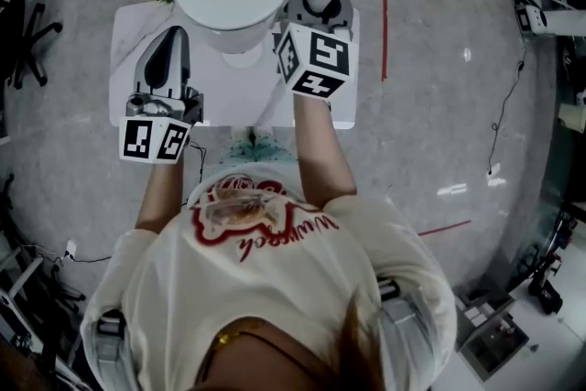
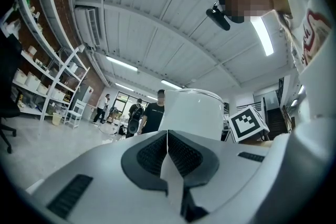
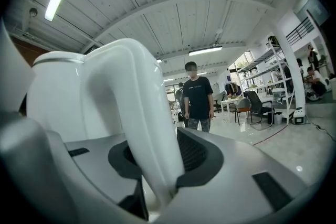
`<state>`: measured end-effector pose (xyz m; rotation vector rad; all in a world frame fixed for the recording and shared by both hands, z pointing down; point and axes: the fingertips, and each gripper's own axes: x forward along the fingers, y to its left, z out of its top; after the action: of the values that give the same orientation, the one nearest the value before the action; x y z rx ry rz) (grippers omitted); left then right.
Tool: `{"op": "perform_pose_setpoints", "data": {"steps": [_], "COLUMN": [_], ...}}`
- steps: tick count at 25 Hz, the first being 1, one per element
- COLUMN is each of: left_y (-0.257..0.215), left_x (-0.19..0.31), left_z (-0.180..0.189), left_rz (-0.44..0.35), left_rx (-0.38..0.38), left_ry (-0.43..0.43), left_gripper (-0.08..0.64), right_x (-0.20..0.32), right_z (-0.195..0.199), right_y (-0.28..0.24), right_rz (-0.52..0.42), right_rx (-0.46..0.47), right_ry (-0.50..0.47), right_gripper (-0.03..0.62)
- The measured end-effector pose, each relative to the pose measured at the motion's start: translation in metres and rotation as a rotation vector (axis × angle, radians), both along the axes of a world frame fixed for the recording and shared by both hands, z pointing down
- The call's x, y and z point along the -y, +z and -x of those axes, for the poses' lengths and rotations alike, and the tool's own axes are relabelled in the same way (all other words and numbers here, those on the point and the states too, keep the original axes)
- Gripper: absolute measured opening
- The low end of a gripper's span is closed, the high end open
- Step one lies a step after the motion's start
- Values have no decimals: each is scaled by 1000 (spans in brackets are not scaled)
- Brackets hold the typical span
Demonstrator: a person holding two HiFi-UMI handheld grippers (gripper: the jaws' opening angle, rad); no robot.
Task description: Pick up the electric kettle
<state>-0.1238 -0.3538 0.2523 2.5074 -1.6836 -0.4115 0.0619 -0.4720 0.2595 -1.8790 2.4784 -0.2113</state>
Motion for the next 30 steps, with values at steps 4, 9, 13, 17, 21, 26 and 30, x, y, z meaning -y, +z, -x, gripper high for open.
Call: {"op": "perform_pose_setpoints", "data": {"steps": [4,9,13,17,21,26,30], "left_y": [-12,-14,-12,-9,-9,-13,-6], "left_x": [-6,-13,-20,-34,-51,-79,-110], "left_z": [0,-11,-20,-19,-17,-10,-3], "left_rz": [-13,-20,-27,-34,-40,-66,-50], "left_rx": [1,13,27,34,47,53,54], "left_ry": [-9,-25,-47,-61,-60,-58,-45], "left_gripper": [14,14,14,14,12,14,14], "right_x": [-4,-8,-10,-19,-33,-55,-88], "right_z": [2,-4,-10,-6,-4,1,4], "right_y": [-15,-19,-18,-18,-16,-14,-16], "right_rz": [-15,-25,-33,-44,-45,-48,-56], "right_rx": [-6,-14,-7,-5,-5,-21,-25], "right_ry": [-14,-35,-61,-81,-86,-78,-66], "right_gripper": [125,126,126,124,125,124,124]}}
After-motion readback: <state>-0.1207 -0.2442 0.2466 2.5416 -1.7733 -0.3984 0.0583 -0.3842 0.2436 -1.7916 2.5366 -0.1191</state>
